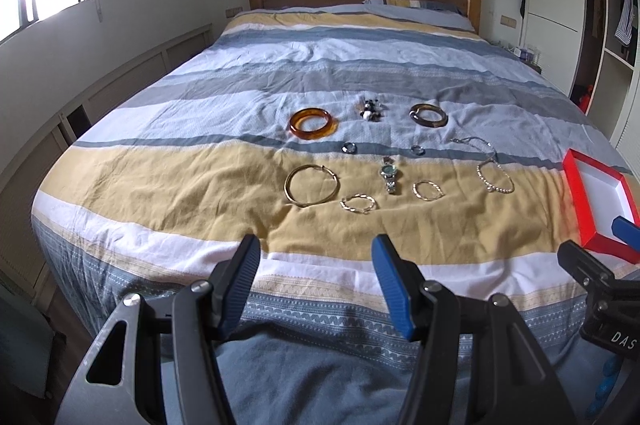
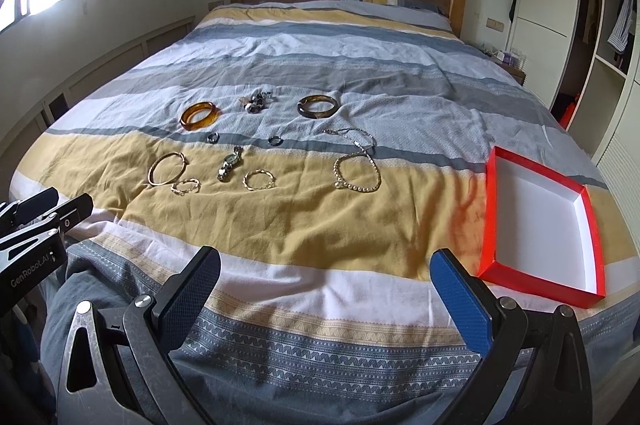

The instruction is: Organize jewelry

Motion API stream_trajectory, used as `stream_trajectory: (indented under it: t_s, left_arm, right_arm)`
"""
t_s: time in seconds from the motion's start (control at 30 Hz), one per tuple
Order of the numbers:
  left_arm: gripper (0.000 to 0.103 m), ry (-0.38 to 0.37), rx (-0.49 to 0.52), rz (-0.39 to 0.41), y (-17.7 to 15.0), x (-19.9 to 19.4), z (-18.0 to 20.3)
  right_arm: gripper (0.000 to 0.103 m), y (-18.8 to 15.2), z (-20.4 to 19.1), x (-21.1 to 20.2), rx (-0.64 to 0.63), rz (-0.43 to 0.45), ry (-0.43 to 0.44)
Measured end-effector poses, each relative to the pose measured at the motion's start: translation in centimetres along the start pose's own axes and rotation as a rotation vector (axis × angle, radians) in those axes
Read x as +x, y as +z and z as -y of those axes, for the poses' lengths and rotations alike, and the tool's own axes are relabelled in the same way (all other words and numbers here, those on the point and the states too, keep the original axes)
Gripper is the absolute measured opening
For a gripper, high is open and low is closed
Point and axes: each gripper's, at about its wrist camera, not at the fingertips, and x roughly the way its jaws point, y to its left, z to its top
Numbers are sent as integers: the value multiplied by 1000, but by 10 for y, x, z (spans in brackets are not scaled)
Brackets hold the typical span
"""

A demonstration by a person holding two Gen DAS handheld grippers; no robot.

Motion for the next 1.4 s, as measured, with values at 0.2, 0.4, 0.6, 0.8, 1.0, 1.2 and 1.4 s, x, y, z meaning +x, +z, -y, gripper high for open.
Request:
stream_trajectory:
  t_s: [0.2, 0.4, 0.6, 0.8, 1.0, 1.2, 1.4]
  left_arm:
    - [56, 7, 1, -2, -2, -12, 3]
    - [56, 1, -17, -25, -6, -14, 2]
    - [56, -7, -10, -33, -5, -15, 4]
    - [56, -22, 0, -79, -5, -3, 5]
    - [56, -18, -28, -122, -6, 18, -1]
    - [56, 10, -72, -159, -7, 41, -17]
    - [56, 33, -101, -195, -8, 63, -32]
  right_arm:
    - [102, -1, 2, -13, 3, 21, 7]
    - [102, -5, 5, -21, 6, 26, 5]
    - [102, -6, 6, -23, 7, 29, 7]
    - [102, -6, 5, -15, 11, 8, 19]
    - [102, -2, 10, 8, 19, -35, 36]
    - [102, -1, 14, 31, 19, -64, 68]
    - [102, 1, 12, 61, 10, -104, 101]
